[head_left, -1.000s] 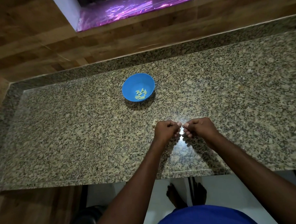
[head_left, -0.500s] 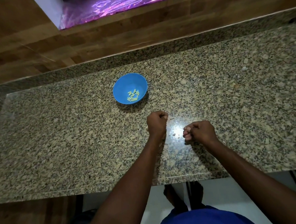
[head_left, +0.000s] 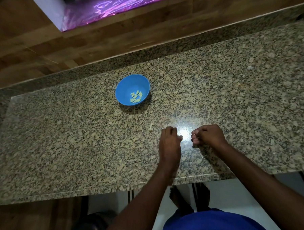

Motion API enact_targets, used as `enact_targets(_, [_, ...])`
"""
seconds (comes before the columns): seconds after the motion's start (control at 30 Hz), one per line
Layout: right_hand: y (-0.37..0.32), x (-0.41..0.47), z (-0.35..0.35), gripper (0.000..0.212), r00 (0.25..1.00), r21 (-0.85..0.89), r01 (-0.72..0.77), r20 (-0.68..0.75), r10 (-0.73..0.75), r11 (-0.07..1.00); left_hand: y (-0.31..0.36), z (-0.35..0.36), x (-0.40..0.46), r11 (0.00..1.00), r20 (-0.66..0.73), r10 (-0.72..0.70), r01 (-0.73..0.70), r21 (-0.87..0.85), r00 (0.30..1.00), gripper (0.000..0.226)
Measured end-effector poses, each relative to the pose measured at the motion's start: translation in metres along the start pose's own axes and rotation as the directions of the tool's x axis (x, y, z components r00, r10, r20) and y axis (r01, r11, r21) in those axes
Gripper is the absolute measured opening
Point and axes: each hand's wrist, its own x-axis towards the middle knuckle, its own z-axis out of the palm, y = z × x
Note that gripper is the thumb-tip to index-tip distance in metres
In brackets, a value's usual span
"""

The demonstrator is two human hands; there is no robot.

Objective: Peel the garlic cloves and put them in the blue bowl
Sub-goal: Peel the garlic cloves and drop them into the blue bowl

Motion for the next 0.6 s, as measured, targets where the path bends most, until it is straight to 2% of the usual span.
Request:
enact_targets(0.17, [0.010,-0.004,-0.008,0.013,0.999,-0.007,-0.045,0.000,0.045,0.999,0.020,0.006,-0.008,0.995,-0.002,0.001,-0.001,-0.100,1.000,0.016])
enact_targets(0.33, [0.016,-0.012,-0.012,0.013,0.998,-0.019,-0.067,0.001,0.067,0.998,0.002,0.008,-0.033,0.990,0.016,0.088,-0.089,0.111,0.996,0.030])
enact_targets(0.4, [0.020,-0.017,-0.006,0.016,0.995,-0.013,-0.095,0.006,0.095,0.995,-0.013,0.002,-0.043,0.992,-0.052,0.029,-0.022,0.126,0.998,0.026])
enact_targets(0.47, [0.024,-0.023,0.006,0.024,0.990,-0.012,-0.132,0.045,0.133,0.991,-0.022,-0.014,-0.053,0.986,-0.096,-0.163,0.160,-0.036,0.982,0.016])
enact_targets(0.5, [0.027,-0.028,0.013,0.026,0.987,-0.011,-0.144,0.078,0.144,0.990,-0.026,-0.022,-0.057,0.934,-0.078,-0.310,0.289,-0.209,0.947,0.014])
enact_targets(0.53, [0.029,-0.035,0.021,0.026,0.982,-0.013,-0.150,0.111,0.150,0.989,-0.028,-0.032,-0.061,0.807,-0.007,-0.466,0.422,-0.414,0.885,0.013])
enact_targets(0.57, [0.032,-0.041,0.029,0.022,0.979,-0.020,-0.142,0.142,0.143,0.990,-0.029,-0.041,-0.066,0.597,0.115,-0.582,0.518,-0.613,0.805,0.012])
enact_targets(0.6, [0.035,-0.047,0.038,0.014,0.977,-0.027,-0.127,0.172,0.130,0.992,-0.032,-0.052,-0.072,0.360,0.243,-0.634,0.558,-0.748,0.734,0.011])
